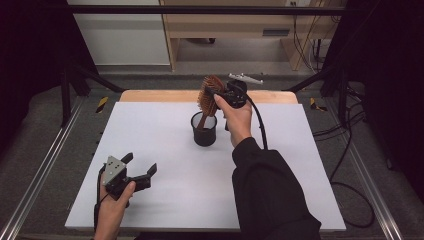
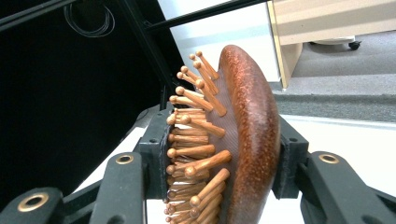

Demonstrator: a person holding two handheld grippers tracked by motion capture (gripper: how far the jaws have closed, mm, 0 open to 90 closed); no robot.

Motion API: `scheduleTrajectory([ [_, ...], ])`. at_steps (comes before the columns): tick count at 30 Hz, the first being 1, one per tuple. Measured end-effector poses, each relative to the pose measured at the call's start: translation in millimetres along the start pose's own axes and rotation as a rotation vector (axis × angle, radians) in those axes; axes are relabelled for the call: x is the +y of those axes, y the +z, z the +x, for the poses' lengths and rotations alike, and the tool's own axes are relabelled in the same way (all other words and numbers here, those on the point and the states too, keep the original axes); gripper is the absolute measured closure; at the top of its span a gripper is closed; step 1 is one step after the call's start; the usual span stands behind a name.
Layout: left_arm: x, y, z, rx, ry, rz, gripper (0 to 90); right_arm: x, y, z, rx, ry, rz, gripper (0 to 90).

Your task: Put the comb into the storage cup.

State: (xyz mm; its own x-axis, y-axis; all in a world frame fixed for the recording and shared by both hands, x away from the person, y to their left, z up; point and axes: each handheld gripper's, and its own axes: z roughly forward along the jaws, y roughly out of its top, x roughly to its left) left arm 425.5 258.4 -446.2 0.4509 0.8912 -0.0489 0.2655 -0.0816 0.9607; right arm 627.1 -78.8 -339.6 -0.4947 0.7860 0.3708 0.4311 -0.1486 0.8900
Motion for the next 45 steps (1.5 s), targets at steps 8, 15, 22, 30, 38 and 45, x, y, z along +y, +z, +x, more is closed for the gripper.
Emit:
scheduleTrajectory([
  [8, 0.1, -0.2, 0.1, 0.004, 0.002, 0.001, 5.5, -4.3, 0.8, -3.1, 0.004, 0.013, 0.010, 50.6],
  [15, 0.1, -0.2, 0.2, 0.002, 0.001, 0.001, 5.5, -5.9, 3.0, -2.2, 0.010, 0.013, 0.015, 50.5],
  [22, 0.1, -0.3, 0.1, 0.002, 0.002, 0.002, 5.5, -6.8, 4.7, -3.9, 0.014, 0.015, 0.027, 50.2],
  [30, 0.0, 0.0, -0.3, 0.001, 0.004, 0.003, 5.4, -6.4, 5.4, -5.6, 0.019, 0.020, 0.031, 49.9],
  [38, -0.1, 0.1, 0.2, -0.002, -0.004, 0.001, 5.3, -5.6, 7.0, -10.0, 0.015, 0.034, 0.036, 49.2],
  [45, -0.2, 0.3, 0.0, -0.004, -0.003, 0.002, 5.3, -4.8, 8.9, -10.5, 0.011, 0.025, 0.041, 48.8],
])
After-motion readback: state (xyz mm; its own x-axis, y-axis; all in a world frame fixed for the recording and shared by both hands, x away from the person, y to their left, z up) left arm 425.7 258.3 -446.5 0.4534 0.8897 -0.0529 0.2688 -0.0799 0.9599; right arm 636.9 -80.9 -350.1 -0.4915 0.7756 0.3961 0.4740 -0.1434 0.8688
